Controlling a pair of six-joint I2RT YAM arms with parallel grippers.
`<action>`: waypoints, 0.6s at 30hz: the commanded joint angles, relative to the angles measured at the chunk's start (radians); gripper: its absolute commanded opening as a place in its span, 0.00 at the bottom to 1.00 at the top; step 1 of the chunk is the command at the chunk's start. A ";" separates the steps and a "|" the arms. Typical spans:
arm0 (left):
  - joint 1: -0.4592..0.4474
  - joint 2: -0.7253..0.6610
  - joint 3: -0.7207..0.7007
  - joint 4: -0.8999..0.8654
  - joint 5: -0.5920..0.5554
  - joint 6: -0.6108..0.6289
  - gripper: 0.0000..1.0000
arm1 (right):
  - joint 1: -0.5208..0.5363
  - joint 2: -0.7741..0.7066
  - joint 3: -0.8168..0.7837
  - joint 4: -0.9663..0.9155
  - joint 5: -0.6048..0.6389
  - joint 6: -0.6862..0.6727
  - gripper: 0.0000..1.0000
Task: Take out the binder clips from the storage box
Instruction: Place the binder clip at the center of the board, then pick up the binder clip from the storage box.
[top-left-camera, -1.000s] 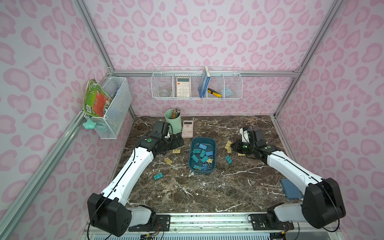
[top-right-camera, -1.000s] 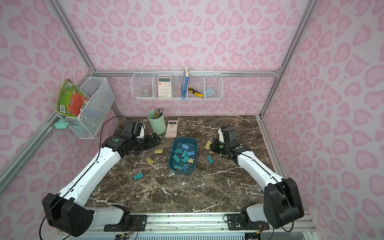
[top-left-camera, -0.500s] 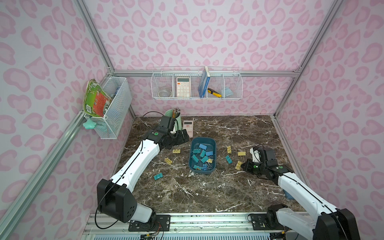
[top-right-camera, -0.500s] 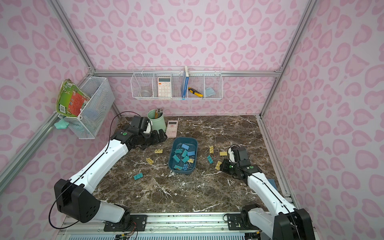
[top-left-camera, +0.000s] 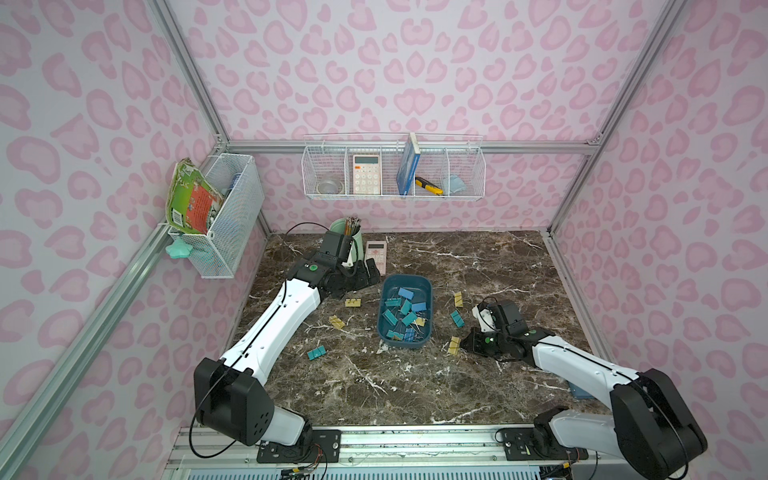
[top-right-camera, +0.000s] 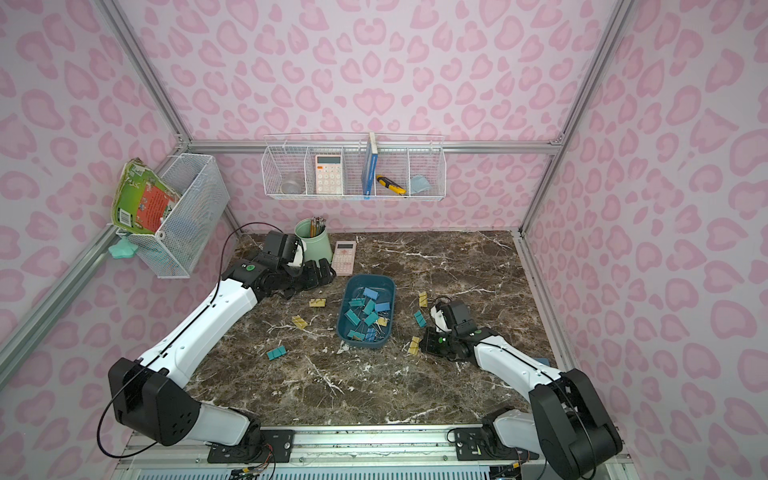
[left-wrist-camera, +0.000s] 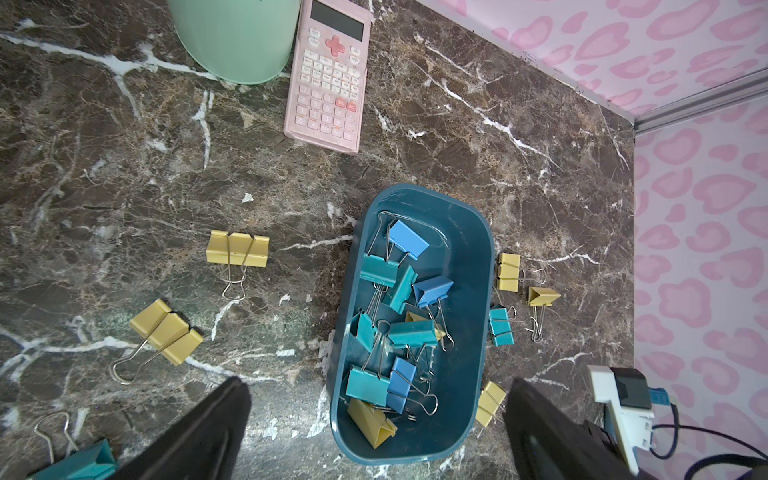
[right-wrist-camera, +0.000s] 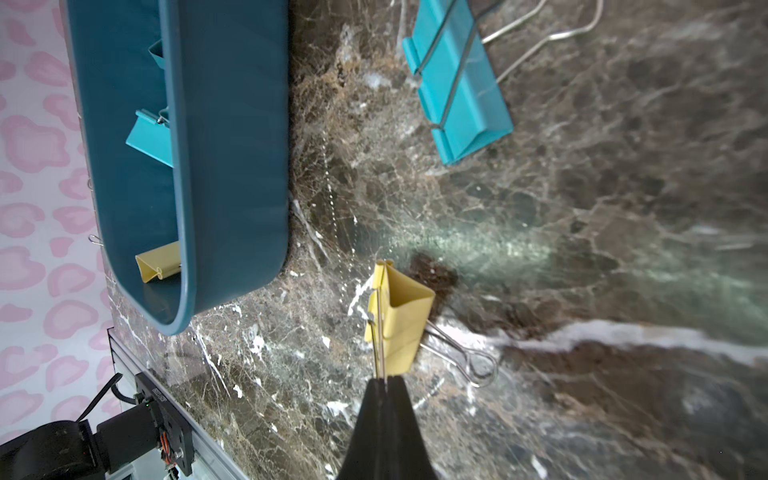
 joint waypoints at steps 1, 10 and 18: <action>0.000 0.008 -0.002 -0.005 0.059 0.006 0.99 | 0.000 0.020 0.025 -0.007 0.030 -0.025 0.16; -0.017 0.052 -0.007 -0.020 0.156 -0.015 0.82 | -0.017 -0.017 0.134 -0.120 0.125 -0.079 0.61; -0.099 0.111 0.008 -0.071 0.114 -0.028 0.78 | 0.022 0.004 0.300 -0.198 0.152 -0.133 0.61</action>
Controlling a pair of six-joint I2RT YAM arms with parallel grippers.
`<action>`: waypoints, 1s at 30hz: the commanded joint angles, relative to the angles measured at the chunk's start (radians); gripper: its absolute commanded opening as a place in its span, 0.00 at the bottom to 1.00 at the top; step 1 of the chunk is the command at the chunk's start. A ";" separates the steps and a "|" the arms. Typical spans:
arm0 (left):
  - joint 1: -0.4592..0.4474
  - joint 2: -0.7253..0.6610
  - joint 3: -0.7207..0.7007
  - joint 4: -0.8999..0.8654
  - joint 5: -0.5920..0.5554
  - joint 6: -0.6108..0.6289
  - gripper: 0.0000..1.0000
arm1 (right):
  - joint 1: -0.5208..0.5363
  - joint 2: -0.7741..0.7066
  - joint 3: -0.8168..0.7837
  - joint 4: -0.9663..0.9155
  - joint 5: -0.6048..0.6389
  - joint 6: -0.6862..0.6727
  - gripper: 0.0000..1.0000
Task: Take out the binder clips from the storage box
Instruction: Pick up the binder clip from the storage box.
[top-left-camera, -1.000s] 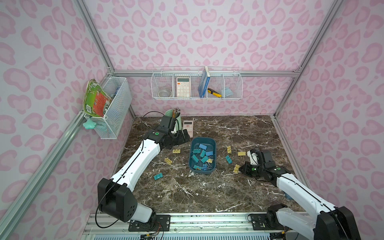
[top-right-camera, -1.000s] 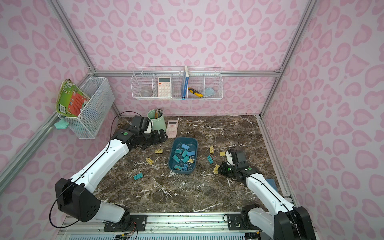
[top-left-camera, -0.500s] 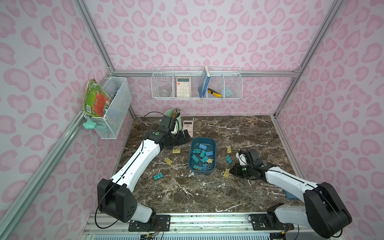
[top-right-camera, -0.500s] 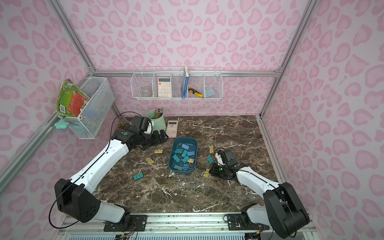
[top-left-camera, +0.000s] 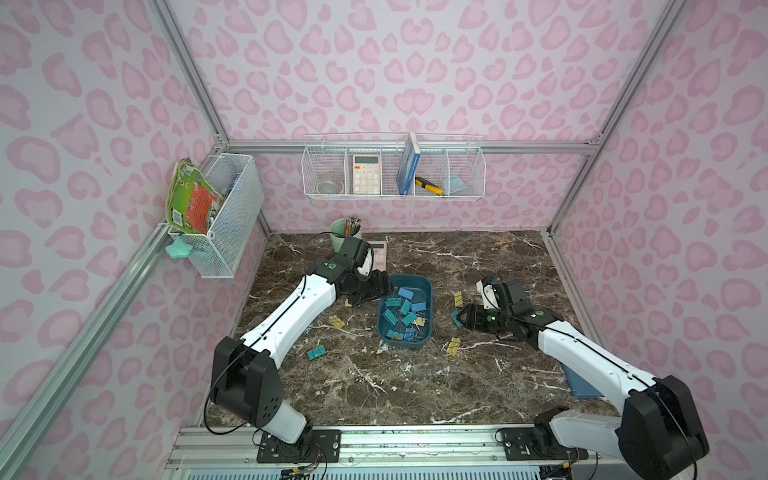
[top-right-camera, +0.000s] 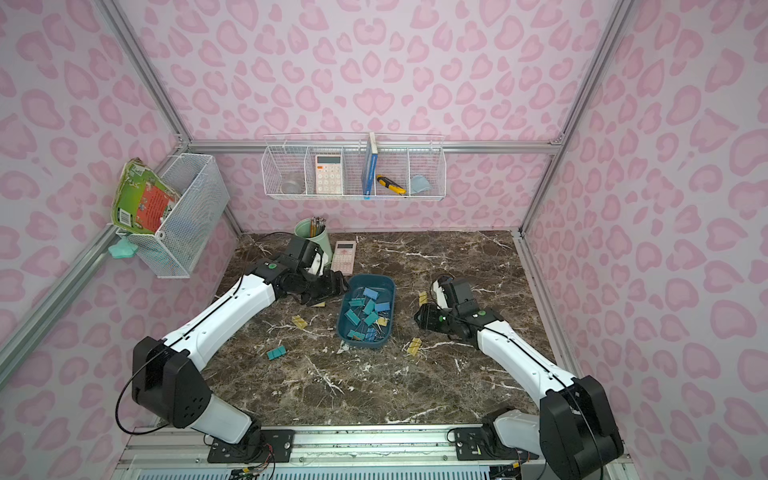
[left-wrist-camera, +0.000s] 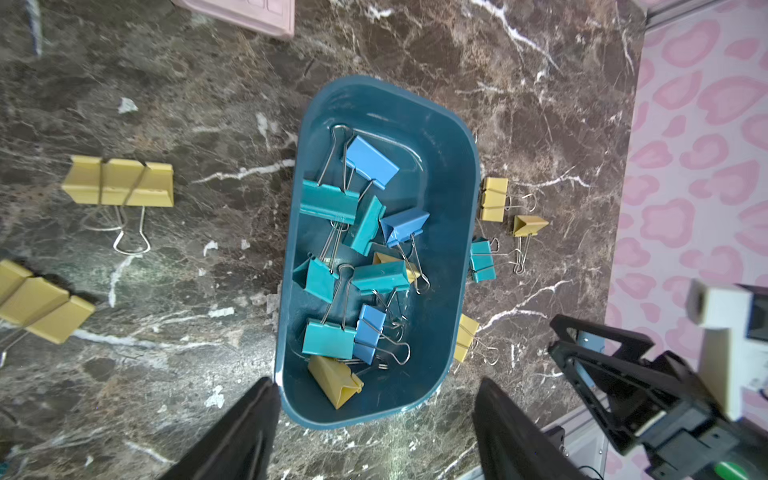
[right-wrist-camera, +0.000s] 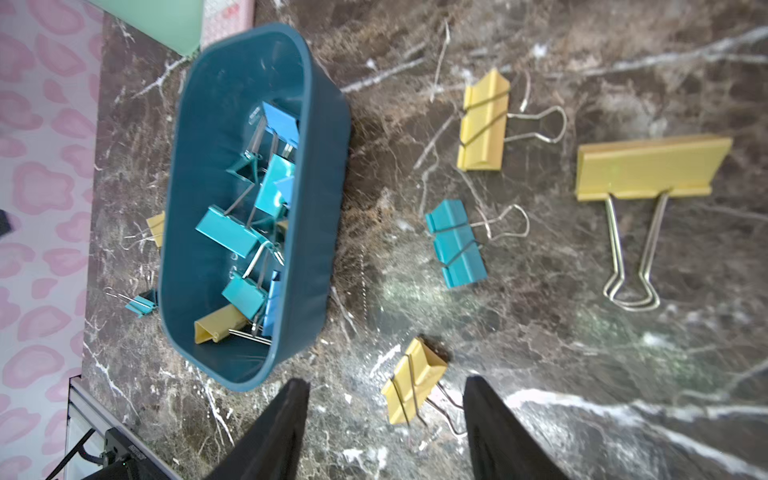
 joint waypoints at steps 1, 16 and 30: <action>-0.021 0.004 -0.002 -0.034 -0.024 -0.011 0.78 | 0.041 0.037 0.071 -0.059 0.032 -0.039 0.61; -0.031 -0.148 -0.127 -0.037 -0.144 -0.047 0.92 | 0.275 0.456 0.429 -0.180 0.033 -0.012 0.41; -0.031 -0.274 -0.210 -0.072 -0.242 -0.051 0.99 | 0.322 0.629 0.539 -0.278 0.011 0.008 0.28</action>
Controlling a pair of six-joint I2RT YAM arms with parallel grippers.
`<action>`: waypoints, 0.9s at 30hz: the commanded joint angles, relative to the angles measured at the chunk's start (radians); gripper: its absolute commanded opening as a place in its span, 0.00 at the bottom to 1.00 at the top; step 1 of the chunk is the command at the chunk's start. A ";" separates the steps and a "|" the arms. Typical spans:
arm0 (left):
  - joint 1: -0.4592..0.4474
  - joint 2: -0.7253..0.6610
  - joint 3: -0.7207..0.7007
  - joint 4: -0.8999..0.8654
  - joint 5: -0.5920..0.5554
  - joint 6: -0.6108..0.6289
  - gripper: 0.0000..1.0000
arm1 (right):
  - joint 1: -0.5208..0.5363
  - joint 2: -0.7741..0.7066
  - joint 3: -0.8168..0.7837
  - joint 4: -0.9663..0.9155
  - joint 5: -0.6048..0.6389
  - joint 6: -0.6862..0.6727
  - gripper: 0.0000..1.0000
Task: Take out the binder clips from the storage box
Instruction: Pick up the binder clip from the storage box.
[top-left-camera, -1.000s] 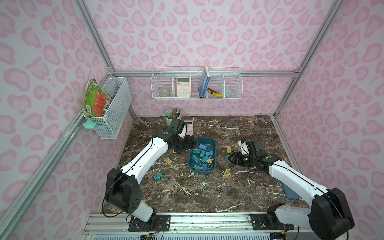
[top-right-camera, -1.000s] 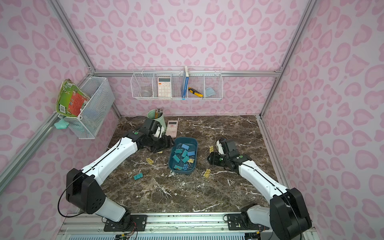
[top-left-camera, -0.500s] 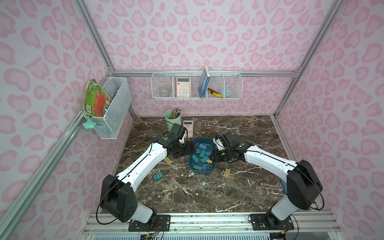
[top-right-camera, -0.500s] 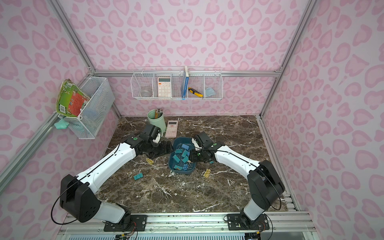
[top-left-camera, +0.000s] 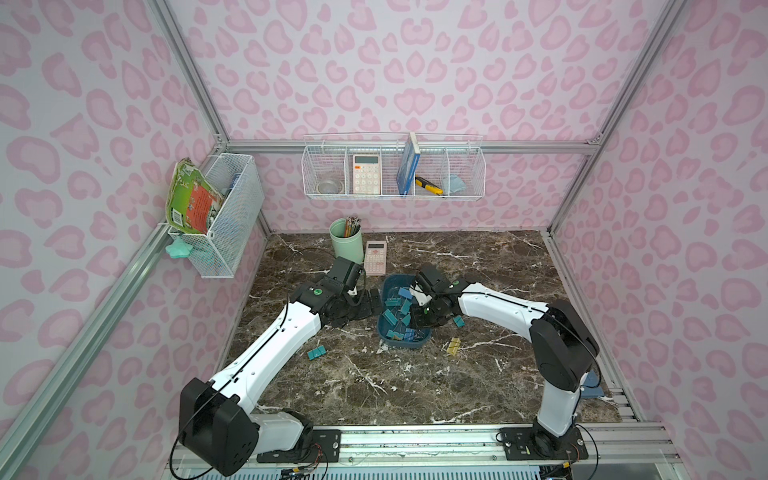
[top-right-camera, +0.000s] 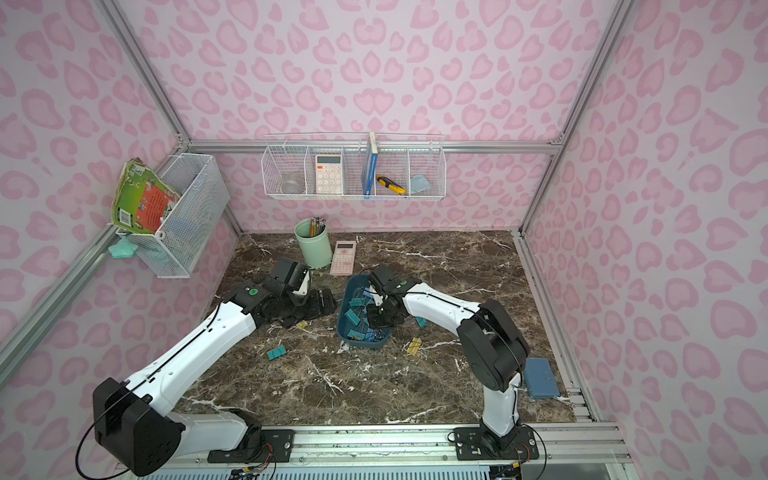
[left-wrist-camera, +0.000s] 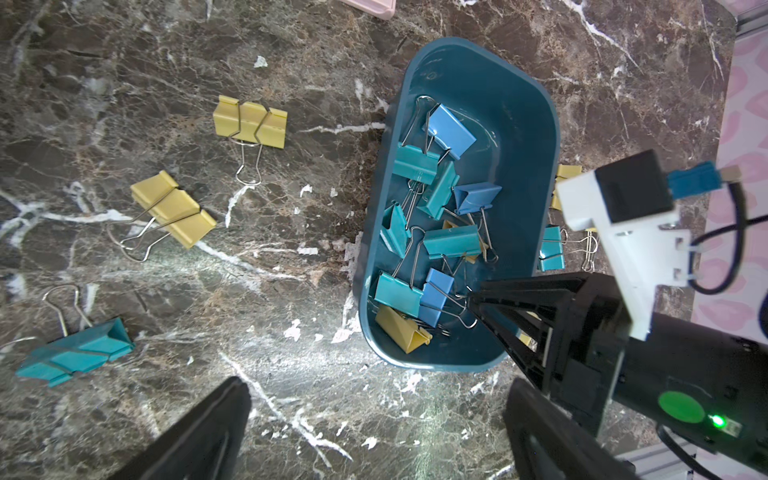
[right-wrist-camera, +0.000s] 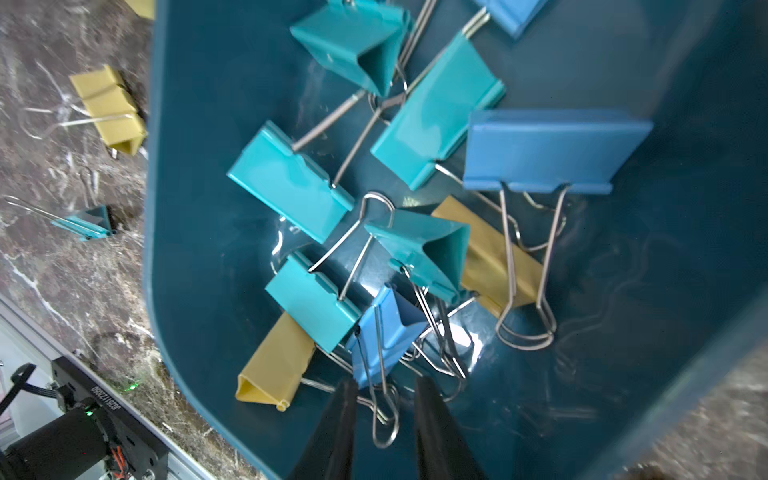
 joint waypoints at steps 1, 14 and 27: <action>0.000 -0.020 -0.006 -0.022 -0.038 0.001 0.99 | 0.007 0.019 0.008 -0.048 -0.004 0.020 0.27; 0.000 -0.034 -0.015 -0.021 -0.045 0.004 0.99 | 0.007 -0.003 0.089 -0.042 0.009 0.041 0.00; 0.000 0.046 0.040 0.016 0.007 0.020 0.99 | -0.153 -0.263 -0.030 -0.034 0.112 0.051 0.00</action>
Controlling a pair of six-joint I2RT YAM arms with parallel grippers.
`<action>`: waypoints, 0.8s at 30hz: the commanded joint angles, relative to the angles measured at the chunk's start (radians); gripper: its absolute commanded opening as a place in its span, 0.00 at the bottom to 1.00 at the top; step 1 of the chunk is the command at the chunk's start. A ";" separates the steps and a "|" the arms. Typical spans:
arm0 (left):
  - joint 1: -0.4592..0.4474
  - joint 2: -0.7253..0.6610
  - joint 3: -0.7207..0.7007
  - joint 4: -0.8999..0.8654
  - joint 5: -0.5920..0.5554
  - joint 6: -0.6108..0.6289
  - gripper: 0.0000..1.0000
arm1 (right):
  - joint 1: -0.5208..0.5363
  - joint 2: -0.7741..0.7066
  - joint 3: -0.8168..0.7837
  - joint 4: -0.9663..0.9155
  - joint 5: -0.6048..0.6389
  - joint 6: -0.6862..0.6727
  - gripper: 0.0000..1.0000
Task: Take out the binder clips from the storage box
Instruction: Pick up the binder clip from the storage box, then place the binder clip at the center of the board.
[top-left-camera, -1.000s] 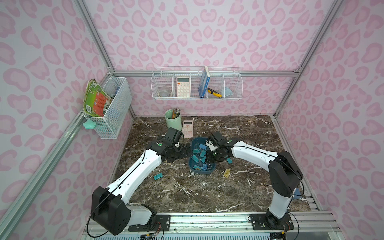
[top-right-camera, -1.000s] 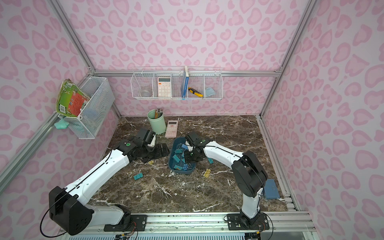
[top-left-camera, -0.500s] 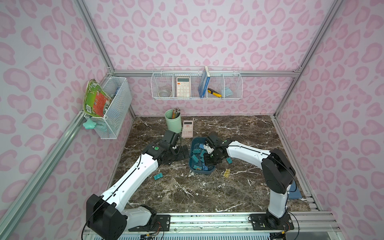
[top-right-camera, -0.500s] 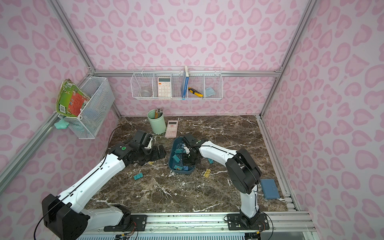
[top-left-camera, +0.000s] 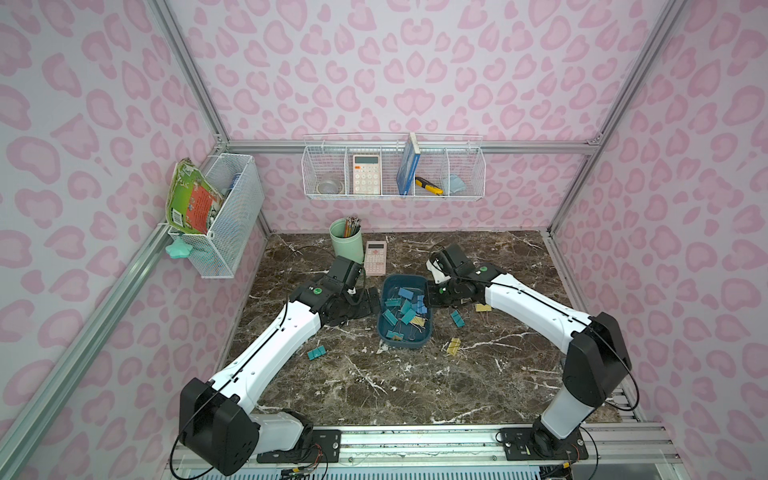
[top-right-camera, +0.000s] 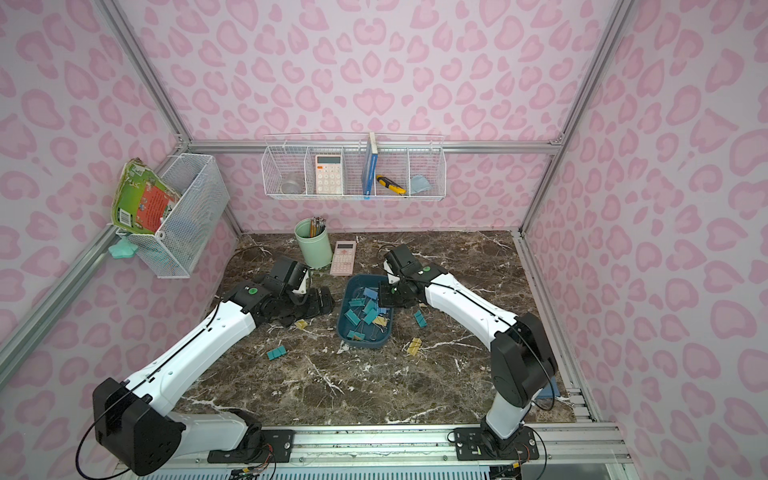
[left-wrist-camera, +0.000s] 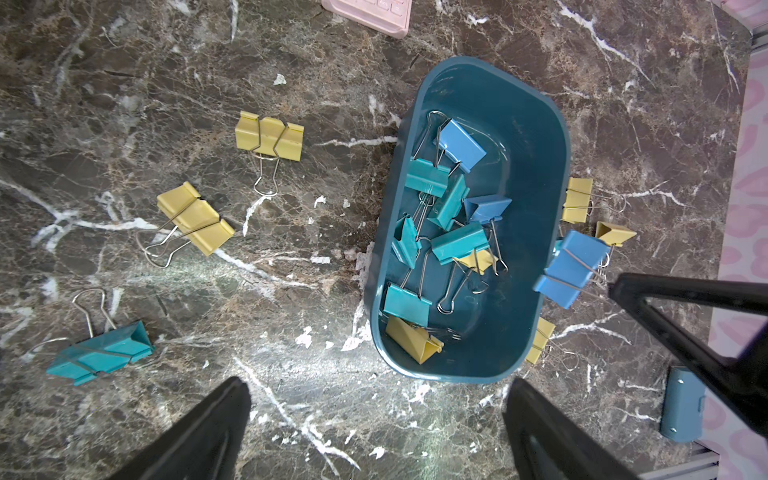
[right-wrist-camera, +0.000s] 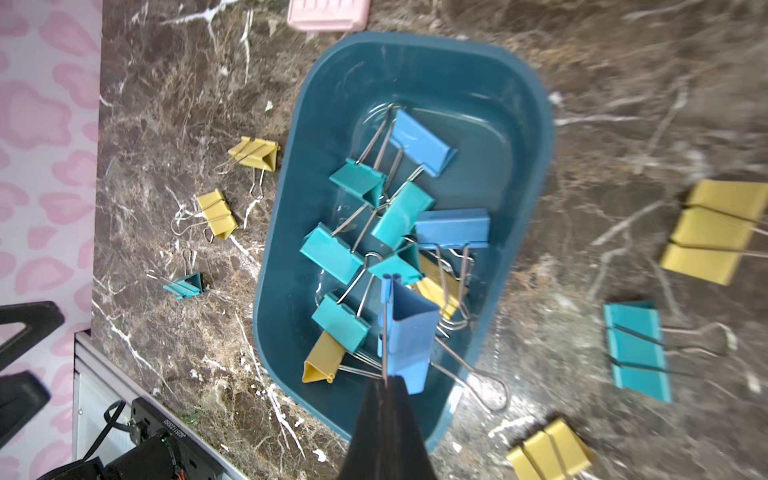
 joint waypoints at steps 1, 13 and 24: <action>0.000 0.027 0.023 0.018 0.036 0.018 0.99 | -0.053 -0.073 -0.081 0.001 0.055 0.020 0.00; -0.001 0.164 0.133 0.028 0.085 0.040 0.99 | -0.261 -0.395 -0.556 0.111 0.002 0.049 0.00; -0.011 0.238 0.203 0.000 0.121 0.053 0.94 | -0.307 -0.458 -0.767 0.223 -0.044 0.083 0.00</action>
